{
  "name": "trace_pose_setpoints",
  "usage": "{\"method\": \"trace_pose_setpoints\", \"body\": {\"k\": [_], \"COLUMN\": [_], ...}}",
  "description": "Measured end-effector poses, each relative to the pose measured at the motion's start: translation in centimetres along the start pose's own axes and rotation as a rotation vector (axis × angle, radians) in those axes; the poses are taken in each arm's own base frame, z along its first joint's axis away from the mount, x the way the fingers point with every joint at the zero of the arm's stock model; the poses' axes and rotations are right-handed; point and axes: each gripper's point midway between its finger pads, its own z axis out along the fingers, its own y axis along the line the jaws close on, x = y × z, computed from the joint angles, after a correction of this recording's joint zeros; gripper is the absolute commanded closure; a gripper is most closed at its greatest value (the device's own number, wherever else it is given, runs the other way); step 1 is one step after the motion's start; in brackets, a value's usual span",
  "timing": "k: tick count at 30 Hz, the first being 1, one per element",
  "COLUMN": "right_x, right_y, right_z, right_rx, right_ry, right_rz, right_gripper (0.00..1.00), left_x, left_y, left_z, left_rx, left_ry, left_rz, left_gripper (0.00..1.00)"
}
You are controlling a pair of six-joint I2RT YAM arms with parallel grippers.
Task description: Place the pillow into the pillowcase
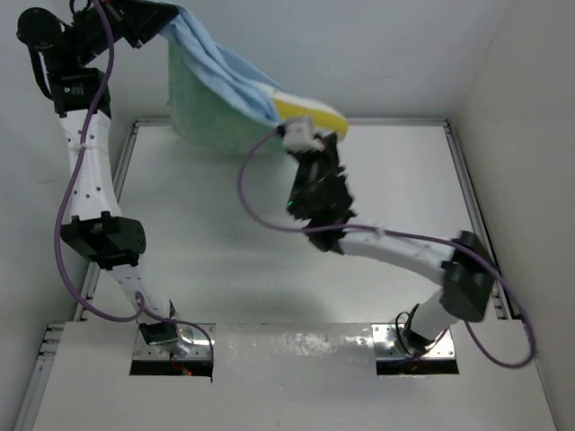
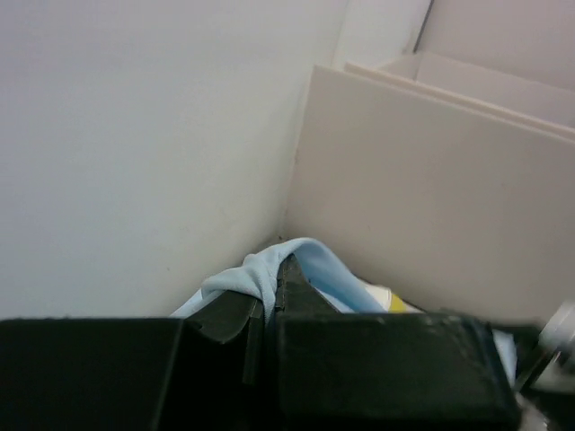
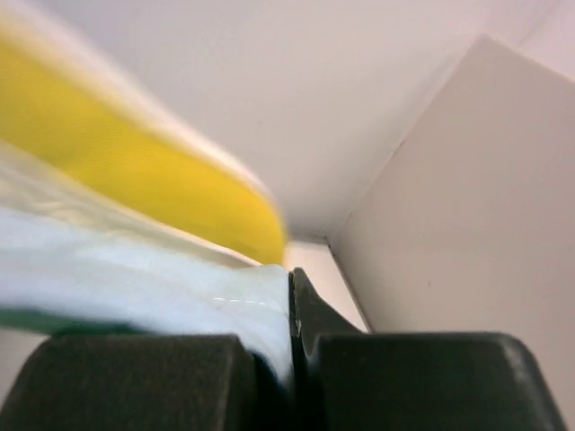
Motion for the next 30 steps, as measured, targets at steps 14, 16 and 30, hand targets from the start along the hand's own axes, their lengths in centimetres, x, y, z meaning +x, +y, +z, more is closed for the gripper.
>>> {"method": "trace_pose_setpoints", "body": {"k": [14,16,30], "right_x": [-28.9,-28.2,-19.8], "right_y": [-25.5,-23.5,-23.3], "right_z": [1.2,-1.0,4.6], "right_rx": [-0.138,-0.251,-0.216], "right_ry": [-0.574,-0.619,-0.405], "right_rz": [0.498,0.462,0.374], "right_gripper": [1.0,1.0,1.0], "left_x": [-12.3,-13.2,-8.4], "left_y": [-11.1,-13.8,-8.7], "left_z": [-1.6,-2.0,2.6], "left_rx": [0.131,0.165,0.045], "left_ry": [-0.4,-0.421,-0.329], "left_rz": [0.432,0.524,0.357], "left_gripper": [1.0,1.0,1.0]}}
